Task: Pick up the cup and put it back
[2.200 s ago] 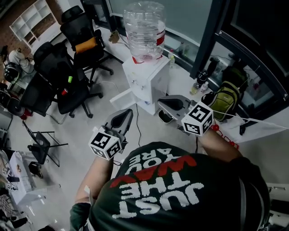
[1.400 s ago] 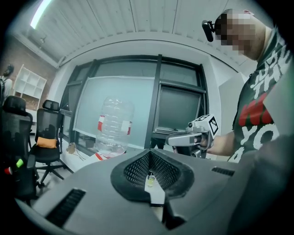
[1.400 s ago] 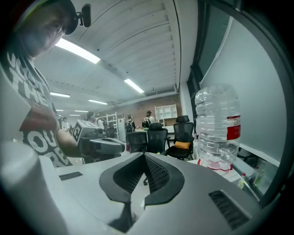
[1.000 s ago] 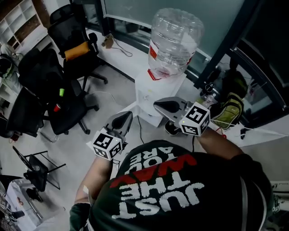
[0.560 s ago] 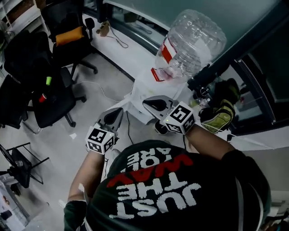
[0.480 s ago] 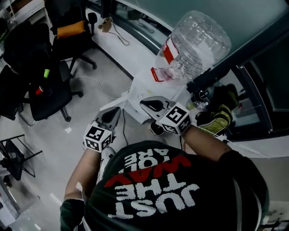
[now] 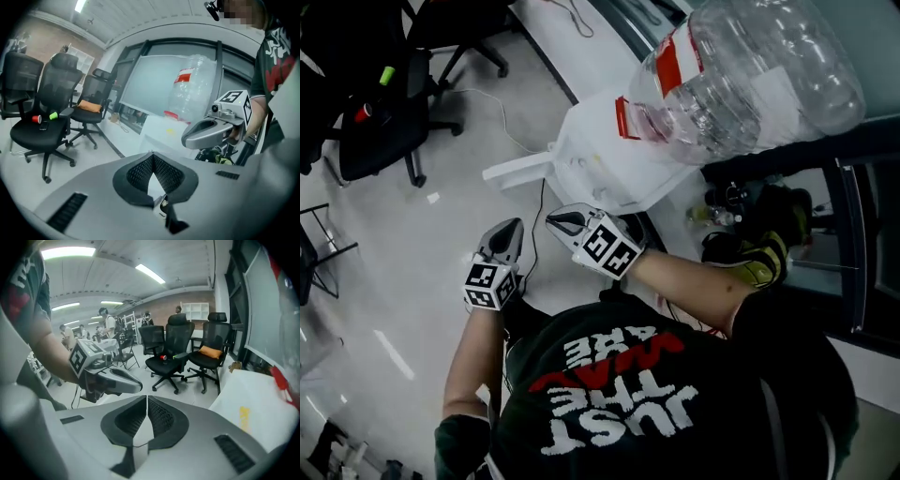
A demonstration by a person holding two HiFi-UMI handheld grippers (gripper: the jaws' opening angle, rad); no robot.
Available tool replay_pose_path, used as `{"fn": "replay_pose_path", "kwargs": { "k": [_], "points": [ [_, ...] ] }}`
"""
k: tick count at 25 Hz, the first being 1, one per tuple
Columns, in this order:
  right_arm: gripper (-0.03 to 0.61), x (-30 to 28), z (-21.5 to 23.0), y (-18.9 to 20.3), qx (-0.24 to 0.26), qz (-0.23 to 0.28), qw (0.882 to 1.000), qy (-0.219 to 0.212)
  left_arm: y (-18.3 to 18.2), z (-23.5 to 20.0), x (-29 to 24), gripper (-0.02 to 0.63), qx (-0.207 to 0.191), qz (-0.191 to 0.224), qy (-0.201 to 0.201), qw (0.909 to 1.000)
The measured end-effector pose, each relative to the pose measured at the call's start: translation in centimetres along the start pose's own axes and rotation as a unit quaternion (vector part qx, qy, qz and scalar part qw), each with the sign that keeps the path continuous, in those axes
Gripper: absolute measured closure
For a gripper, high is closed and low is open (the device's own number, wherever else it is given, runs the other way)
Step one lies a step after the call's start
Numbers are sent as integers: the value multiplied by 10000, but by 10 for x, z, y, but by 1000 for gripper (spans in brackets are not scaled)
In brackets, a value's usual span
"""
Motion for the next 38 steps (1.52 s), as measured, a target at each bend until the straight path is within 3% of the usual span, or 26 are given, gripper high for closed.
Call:
{"fn": "replay_pose_path", "kwargs": {
  "k": [4,7,19,24,25,27,34,38],
  "points": [
    [541,-56,13,48,173,-324,9992,174,44,-19,-43,606,-254,-291,0,9993],
    [541,-110,18,84,-36,-524,9983,254,85,-41,-71,606,-366,-425,141,9983],
    [541,-350,54,212,-489,-1670,9806,907,242,-168,-165,606,-252,-844,380,9954],
    [538,-418,98,290,-781,-2345,9597,1339,302,-195,-200,606,-9,-931,428,9947],
    [524,-428,108,304,-832,-2487,9544,1426,311,-199,-206,606,41,-945,447,9945],
    [431,-447,127,328,-861,-2729,9445,1615,327,-207,-220,606,66,-975,522,9938],
    [410,-478,194,388,-1565,-3124,9032,2493,354,-212,-267,606,-361,-1133,935,9885],
    [399,-485,219,405,-1718,-3209,8893,2771,364,-212,-292,606,-468,-1225,1088,9854]
  ]
}}
Point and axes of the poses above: the fingertips, and each gripper's own axes: x backward along the fingers, z to its right, y out of its underside, the point moved 10 cm from there along x, backward along the fingers, and after that the axes turned 10 degrees about -z, right-handed, at the moved point
